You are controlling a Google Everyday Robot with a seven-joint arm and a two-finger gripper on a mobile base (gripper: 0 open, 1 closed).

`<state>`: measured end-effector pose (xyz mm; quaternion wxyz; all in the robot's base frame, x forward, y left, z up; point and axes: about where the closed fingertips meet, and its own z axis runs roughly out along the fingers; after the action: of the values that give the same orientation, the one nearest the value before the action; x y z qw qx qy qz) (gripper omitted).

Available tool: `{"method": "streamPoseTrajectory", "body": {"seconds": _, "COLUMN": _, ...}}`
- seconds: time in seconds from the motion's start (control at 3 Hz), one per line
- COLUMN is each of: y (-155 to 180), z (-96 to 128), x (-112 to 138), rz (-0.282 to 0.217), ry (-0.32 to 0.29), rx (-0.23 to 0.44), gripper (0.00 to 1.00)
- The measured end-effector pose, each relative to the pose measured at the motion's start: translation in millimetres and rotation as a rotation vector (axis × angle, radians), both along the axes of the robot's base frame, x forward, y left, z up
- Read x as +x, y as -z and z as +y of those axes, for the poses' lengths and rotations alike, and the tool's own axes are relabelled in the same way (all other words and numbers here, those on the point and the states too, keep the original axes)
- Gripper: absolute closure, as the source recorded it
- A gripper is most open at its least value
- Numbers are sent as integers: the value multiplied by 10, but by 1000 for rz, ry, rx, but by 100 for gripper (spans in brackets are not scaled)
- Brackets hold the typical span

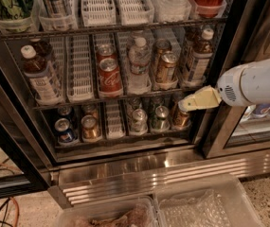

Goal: Pick blue plastic bottle from bottom shelf of fridge

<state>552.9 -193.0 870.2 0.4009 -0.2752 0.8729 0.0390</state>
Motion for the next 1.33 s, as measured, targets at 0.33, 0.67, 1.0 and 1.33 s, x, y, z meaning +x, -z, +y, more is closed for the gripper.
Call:
{"method": "streamPoseTrajectory", "body": {"seconds": 0.33, "y": 0, "z": 0, "x": 0, "rz": 0, "ry": 0, "rx": 0, "gripper": 0}}
{"method": "streamPoseTrajectory", "body": {"seconds": 0.67, "y": 192, "z": 20, "x": 7, "rz": -5, "ry": 56, "rx": 51, "gripper": 0}}
{"method": "streamPoseTrajectory", "body": {"seconds": 1.0, "y": 642, "z": 105, "x": -24, "rz": -4, "ry": 147, "rx": 118, "gripper": 0}}
{"method": "streamPoseTrajectory", "body": {"seconds": 1.33, "y": 838, "z": 134, "x": -42, "rz": -67, "ry": 189, "rx": 128, "gripper": 0}}
